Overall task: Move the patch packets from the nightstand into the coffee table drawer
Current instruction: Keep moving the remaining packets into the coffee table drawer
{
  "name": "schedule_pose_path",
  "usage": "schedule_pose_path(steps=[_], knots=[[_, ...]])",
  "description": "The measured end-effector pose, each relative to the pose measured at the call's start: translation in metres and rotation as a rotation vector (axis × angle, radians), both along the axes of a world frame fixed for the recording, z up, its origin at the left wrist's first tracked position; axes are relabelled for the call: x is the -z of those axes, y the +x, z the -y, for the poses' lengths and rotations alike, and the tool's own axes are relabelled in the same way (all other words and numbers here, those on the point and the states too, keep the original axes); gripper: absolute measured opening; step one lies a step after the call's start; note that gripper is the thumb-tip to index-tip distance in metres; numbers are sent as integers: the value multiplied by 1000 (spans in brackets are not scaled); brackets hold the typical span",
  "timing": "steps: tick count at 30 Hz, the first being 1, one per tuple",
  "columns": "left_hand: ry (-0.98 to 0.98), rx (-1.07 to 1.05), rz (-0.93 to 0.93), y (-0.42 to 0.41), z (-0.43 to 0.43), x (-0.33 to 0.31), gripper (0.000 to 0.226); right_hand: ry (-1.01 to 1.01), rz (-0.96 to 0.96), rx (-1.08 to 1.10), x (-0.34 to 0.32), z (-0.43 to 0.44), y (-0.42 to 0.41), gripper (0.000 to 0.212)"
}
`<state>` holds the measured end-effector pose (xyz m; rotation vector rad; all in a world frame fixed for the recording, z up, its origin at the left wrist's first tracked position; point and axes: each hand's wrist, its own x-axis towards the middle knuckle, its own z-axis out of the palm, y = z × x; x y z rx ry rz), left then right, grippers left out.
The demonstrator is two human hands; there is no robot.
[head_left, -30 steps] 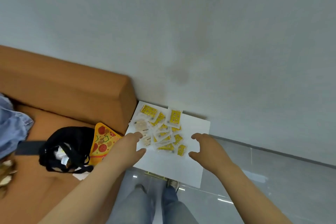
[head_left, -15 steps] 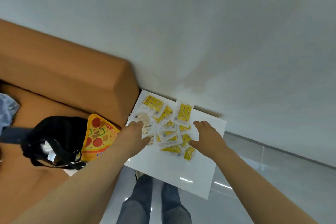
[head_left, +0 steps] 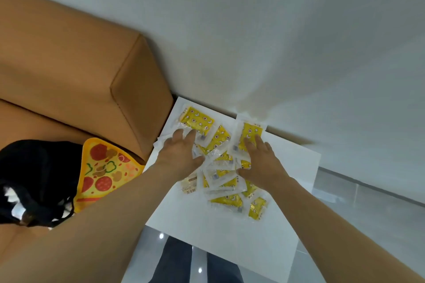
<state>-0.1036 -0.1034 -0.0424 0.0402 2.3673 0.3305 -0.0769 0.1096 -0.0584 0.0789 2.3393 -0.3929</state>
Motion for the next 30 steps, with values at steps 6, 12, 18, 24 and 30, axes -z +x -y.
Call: schedule_pose_path(steps=[6, 12, 18, 24, 30], knots=[[-22, 34, 159, -7, -3, 44, 82, -6, -36, -38, 29, 7, 24, 102], [25, 26, 140, 11, 5, 46, 75, 2, 5, -68, 26, 11, 53, 98], [141, -82, -33, 18, 17, 40, 67, -66, -173, 127, 13, 11, 37, 68], [3, -351, 15, -3, 13, 37, 101, -18, -39, 391, 21, 10, -7, 111], [-68, -353, 23, -12, 5, 44, 106, 31, 31, 337, 25, 30, -2, 127]])
